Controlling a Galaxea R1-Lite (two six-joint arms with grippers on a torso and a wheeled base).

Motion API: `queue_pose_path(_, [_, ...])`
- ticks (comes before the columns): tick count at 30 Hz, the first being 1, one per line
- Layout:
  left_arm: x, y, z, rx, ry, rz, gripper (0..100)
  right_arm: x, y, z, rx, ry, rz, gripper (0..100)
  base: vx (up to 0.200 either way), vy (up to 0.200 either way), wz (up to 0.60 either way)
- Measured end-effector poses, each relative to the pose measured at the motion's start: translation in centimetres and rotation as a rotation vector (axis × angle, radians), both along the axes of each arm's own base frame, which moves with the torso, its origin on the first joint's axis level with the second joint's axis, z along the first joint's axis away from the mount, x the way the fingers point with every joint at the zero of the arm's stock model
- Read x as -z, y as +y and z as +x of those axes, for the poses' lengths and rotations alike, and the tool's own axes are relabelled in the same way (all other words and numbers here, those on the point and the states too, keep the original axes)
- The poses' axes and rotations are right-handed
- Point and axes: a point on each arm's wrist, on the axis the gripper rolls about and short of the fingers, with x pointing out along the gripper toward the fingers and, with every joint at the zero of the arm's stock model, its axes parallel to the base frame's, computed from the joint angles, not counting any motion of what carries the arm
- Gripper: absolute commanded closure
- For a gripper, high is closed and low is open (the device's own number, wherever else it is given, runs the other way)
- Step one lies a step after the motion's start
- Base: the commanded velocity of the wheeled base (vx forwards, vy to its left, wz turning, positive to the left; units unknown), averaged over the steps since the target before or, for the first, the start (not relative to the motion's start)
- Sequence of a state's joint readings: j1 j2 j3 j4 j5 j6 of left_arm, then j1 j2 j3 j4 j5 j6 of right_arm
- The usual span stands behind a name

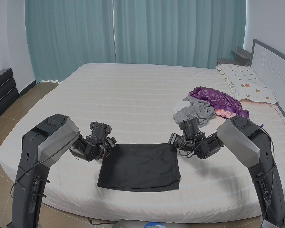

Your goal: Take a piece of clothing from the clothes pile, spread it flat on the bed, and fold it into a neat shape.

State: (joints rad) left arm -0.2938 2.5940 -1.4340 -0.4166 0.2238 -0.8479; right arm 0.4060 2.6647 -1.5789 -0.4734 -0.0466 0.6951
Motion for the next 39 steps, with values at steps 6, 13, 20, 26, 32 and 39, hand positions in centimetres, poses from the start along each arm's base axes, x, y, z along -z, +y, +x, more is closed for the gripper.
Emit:
queue_pose_path(6, [0.1, 0.0, 0.2, -0.002, -0.001, -0.002, 100, 0.3, 0.0, 0.1, 0.004, 0.000, -0.002, 100, 0.000, 0.000, 0.00])
queue_pose_path(13, [0.0, 0.3, 0.5, -0.010, -0.007, -0.004, 100, 0.4, 0.1, 0.1, 0.009, 0.003, 0.007, 100, 0.000, 0.000, 0.00])
queue_pose_path(20, [-0.3, 0.9, 0.7, -0.042, -0.020, -0.001, 100, 0.5, 0.2, 0.5, 0.033, -0.013, -0.003, 100, 0.000, 0.000, 0.00])
queue_pose_path(26, [-0.1, 1.2, 0.8, -0.055, -0.018, 0.007, 100, 0.9, 0.4, 0.6, 0.037, -0.012, -0.011, 100, 0.000, 0.000, 0.00])
queue_pose_path(32, [0.0, 1.3, 0.8, -0.053, -0.013, 0.008, 0, 1.2, 0.5, 0.6, 0.035, -0.007, -0.013, 0, 0.000, 0.000, 0.00])
queue_pose_path(39, [-0.1, 1.3, 0.7, -0.054, -0.012, -0.003, 0, 0.8, 0.5, 0.4, 0.044, -0.006, 0.007, 0, 0.000, 0.000, 0.00])
